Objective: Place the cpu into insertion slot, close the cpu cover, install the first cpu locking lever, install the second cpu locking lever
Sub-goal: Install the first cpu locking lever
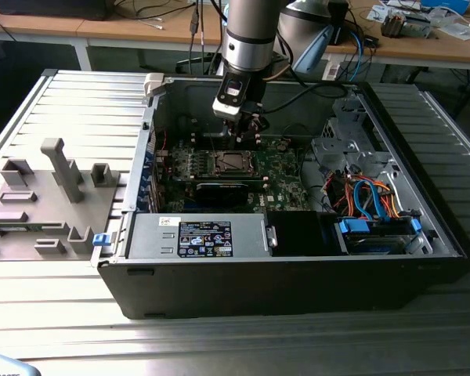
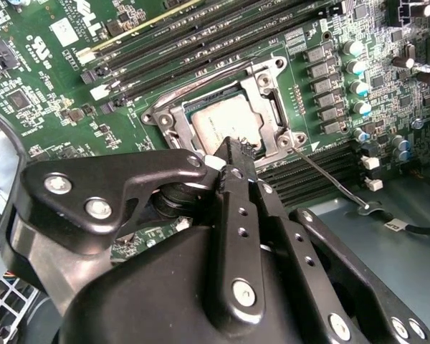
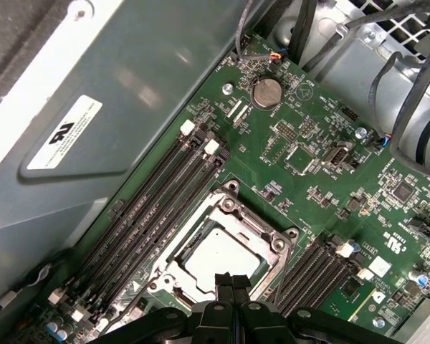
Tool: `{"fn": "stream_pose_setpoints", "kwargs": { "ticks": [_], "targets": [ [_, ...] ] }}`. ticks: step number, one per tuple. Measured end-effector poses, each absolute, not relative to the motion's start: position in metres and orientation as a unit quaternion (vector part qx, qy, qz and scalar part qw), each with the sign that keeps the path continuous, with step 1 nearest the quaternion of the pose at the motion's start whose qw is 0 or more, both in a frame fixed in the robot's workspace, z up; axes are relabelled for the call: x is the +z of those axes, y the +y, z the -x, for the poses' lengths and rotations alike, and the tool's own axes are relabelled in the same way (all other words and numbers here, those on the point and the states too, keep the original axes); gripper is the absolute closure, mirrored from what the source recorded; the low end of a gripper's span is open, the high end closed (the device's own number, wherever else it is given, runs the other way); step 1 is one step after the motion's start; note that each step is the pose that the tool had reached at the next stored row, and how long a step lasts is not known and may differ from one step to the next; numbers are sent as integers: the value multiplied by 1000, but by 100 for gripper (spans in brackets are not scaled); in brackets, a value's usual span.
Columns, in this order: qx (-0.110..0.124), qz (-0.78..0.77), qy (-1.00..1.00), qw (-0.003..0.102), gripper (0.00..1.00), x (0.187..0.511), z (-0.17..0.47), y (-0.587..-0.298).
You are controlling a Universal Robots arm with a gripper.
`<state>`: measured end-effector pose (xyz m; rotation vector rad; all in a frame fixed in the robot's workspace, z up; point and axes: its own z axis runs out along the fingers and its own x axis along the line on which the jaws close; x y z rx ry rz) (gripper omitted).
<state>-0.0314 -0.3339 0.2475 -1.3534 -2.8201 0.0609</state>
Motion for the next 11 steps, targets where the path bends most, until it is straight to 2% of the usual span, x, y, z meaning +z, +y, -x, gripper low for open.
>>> {"fn": "stream_pose_setpoints", "kwargs": {
  "ticks": [11],
  "targets": [
    [20, 421, -907, 6, 89, 248, 31, -334]
  ]
}}
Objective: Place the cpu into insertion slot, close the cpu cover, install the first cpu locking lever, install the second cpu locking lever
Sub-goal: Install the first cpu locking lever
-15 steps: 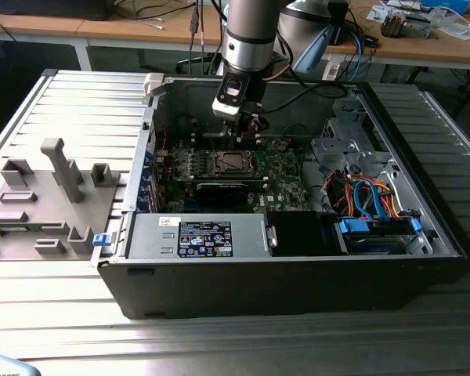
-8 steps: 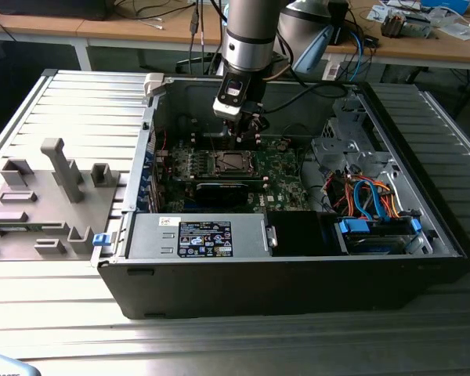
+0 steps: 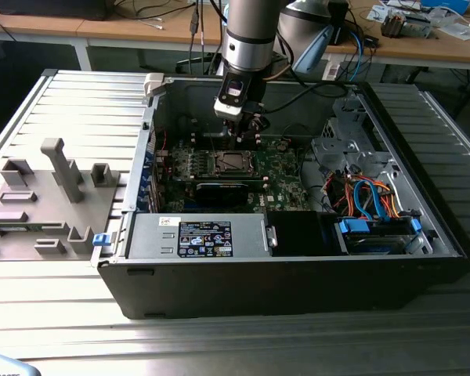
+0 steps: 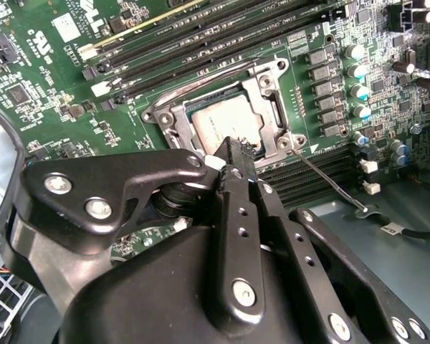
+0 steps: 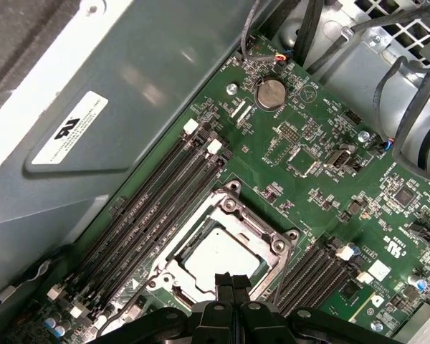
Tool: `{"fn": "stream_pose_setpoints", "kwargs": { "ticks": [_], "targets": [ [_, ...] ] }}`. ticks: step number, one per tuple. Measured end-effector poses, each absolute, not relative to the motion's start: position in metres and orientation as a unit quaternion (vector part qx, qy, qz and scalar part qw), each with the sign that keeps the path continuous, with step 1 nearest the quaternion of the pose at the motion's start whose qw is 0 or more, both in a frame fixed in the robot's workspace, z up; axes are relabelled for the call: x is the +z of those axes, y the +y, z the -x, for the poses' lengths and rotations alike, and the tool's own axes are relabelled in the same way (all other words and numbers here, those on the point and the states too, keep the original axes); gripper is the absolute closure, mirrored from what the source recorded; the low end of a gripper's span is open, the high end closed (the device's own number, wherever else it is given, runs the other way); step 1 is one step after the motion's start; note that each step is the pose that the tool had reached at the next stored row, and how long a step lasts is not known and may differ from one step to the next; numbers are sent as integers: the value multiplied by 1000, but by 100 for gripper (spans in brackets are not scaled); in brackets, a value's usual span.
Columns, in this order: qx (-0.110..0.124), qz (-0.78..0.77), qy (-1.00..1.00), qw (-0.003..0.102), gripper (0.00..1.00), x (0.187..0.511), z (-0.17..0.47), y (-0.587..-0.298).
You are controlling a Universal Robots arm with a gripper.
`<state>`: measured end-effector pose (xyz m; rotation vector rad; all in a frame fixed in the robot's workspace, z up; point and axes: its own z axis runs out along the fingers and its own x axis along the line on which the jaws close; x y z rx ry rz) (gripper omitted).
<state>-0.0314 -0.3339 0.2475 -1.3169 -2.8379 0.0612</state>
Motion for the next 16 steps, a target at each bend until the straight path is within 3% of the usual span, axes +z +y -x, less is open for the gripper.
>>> {"fn": "stream_pose_setpoints", "kwargs": {
  "ticks": [16],
  "targets": [
    [20, 404, -915, 6, 89, 248, 31, -334]
  ]
}}
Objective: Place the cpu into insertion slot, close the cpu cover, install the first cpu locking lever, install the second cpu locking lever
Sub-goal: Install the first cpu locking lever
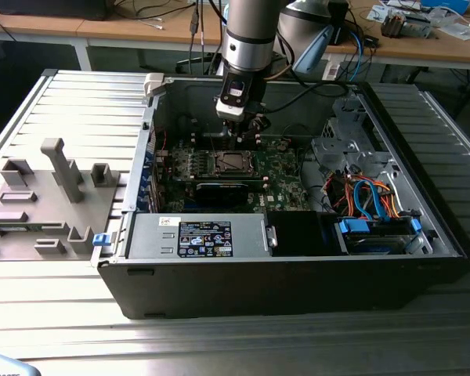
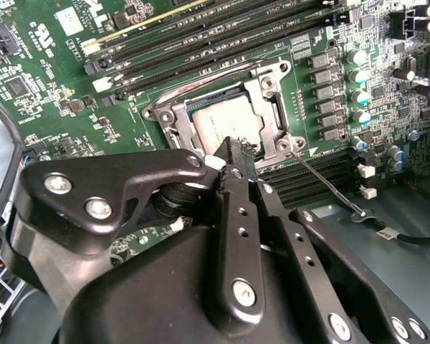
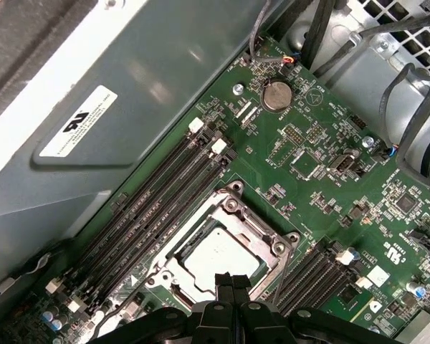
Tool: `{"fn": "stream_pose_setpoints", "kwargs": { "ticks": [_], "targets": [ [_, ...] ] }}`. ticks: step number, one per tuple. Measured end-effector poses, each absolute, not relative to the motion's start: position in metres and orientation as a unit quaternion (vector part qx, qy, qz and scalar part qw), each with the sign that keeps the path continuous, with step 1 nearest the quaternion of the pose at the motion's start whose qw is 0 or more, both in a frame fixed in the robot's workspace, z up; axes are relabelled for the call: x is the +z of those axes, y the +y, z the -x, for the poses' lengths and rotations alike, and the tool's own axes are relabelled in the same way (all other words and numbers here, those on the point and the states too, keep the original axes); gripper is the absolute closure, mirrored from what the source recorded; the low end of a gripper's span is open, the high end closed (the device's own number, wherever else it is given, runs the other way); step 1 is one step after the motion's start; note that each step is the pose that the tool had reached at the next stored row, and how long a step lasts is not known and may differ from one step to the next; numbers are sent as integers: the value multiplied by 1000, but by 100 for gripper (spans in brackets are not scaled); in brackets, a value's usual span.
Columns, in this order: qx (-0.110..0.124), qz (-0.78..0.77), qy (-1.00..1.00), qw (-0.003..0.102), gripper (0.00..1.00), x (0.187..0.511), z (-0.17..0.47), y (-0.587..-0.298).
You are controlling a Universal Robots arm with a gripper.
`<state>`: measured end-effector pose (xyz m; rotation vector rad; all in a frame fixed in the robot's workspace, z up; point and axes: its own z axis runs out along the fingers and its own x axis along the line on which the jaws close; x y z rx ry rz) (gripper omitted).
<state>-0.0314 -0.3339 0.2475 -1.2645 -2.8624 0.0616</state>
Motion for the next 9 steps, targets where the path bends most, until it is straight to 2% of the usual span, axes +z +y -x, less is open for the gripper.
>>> {"fn": "stream_pose_setpoints", "kwargs": {
  "ticks": [9],
  "targets": [
    [20, 397, -917, 6, 89, 248, 31, -334]
  ]
}}
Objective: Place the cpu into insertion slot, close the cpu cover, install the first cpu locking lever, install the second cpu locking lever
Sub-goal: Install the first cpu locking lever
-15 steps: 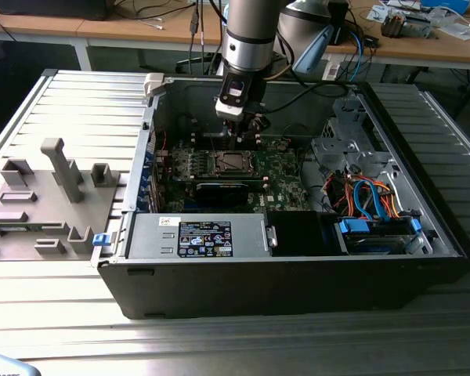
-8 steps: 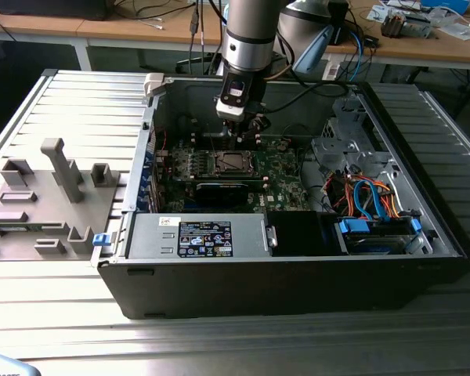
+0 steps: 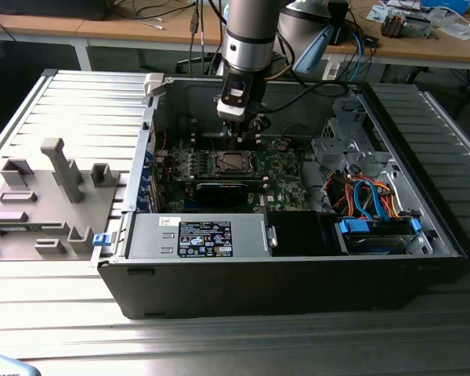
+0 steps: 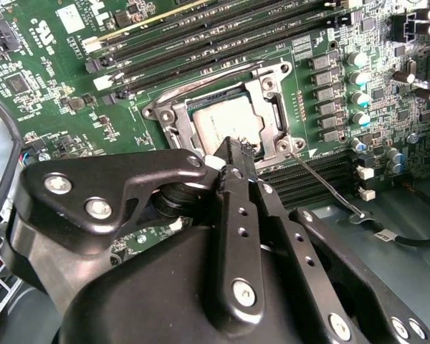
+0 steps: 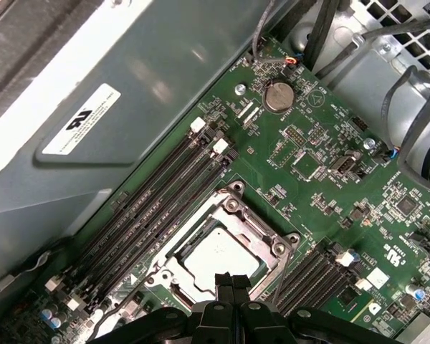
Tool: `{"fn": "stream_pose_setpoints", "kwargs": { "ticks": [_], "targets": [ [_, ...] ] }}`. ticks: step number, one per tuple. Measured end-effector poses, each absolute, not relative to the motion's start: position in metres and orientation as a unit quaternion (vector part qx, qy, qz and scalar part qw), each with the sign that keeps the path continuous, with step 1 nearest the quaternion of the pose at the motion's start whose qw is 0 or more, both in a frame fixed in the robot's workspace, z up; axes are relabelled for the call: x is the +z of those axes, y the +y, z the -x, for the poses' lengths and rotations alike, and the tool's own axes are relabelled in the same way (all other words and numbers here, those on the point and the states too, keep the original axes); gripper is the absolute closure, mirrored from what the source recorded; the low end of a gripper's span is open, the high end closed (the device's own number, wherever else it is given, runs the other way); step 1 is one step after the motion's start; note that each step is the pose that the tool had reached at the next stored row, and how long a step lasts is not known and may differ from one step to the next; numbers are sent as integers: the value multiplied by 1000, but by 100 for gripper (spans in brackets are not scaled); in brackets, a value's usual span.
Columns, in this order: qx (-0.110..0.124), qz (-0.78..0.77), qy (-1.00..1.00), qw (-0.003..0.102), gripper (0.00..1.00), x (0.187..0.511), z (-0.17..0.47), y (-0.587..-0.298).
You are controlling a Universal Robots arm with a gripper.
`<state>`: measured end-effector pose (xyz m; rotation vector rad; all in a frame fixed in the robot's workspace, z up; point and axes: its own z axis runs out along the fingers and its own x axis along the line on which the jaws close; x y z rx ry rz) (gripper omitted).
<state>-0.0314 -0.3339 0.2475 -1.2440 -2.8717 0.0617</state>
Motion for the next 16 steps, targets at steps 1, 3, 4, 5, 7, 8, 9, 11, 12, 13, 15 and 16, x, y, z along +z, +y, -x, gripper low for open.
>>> {"fn": "stream_pose_setpoints", "kwargs": {
  "ticks": [1, 3, 4, 5, 7, 8, 9, 11, 12, 13, 15, 16],
  "targets": [
    [20, 397, -918, 6, 89, 248, 31, -334],
    [20, 394, -919, 6, 89, 248, 31, -334],
    [20, 393, -919, 6, 89, 248, 31, -334],
    [20, 392, -920, 6, 89, 248, 31, -334],
    [20, 390, -921, 6, 89, 248, 31, -334],
    [20, 389, -921, 6, 89, 248, 31, -334],
    [20, 388, -922, 6, 89, 248, 31, -334],
    [20, 386, -922, 5, 89, 248, 31, -334],
    [20, 385, -923, 5, 89, 248, 31, -334],
    [20, 384, -923, 5, 89, 248, 31, -334],
    [20, 383, -924, 5, 89, 248, 31, -334],
    [20, 382, -924, 5, 89, 248, 31, -334]
  ]
}}
